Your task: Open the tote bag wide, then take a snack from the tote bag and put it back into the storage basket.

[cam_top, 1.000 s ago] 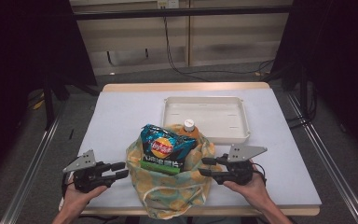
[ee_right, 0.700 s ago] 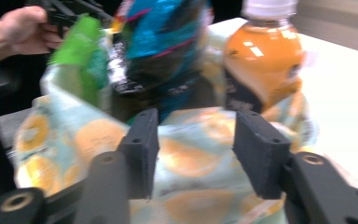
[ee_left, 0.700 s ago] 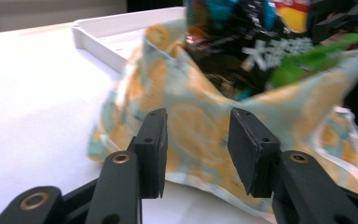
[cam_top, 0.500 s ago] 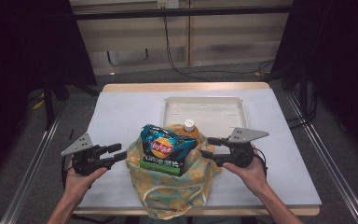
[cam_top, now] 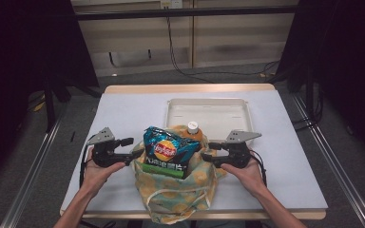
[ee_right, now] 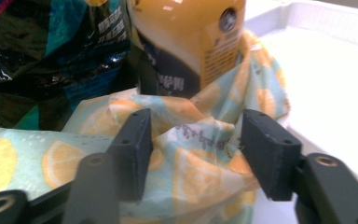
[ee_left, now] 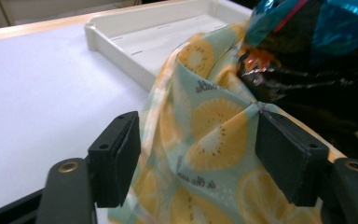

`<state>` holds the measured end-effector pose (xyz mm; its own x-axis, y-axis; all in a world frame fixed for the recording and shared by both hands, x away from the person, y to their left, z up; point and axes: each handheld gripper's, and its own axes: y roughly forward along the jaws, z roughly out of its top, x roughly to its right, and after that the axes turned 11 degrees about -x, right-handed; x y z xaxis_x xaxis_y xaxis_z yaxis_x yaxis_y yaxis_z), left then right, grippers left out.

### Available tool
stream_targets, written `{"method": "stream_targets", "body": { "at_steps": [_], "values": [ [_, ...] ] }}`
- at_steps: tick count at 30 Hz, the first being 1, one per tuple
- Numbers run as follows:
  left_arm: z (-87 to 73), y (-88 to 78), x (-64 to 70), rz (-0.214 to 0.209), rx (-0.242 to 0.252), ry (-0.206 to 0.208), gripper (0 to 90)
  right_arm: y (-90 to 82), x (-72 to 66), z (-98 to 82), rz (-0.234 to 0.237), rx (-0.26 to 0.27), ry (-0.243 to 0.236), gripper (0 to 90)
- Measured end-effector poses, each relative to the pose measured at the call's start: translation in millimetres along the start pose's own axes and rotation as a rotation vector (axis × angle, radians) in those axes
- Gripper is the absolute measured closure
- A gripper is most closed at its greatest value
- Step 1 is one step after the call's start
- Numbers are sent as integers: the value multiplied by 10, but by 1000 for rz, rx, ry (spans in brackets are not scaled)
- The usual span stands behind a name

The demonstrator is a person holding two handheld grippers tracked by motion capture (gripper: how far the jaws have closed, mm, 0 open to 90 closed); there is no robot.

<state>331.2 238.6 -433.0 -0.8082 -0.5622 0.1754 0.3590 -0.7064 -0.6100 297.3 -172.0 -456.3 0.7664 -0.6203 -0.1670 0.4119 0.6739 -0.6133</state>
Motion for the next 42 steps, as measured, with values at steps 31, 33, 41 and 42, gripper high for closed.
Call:
{"method": "stream_targets", "body": {
  "at_steps": [31,33,41,42],
  "values": [
    [-166,98,66,-92,-130,58,900,-114,-130,-158,6,-39,-72,691],
    [-188,70,93,-98,-131,59,900,-152,-177,-114,8,-13,-85,633],
    [-286,69,114,-102,-154,51,900,-268,-385,4,39,58,-124,515],
    [-292,53,126,-106,-151,49,900,-279,-403,14,51,66,-127,495]
  ]
}}
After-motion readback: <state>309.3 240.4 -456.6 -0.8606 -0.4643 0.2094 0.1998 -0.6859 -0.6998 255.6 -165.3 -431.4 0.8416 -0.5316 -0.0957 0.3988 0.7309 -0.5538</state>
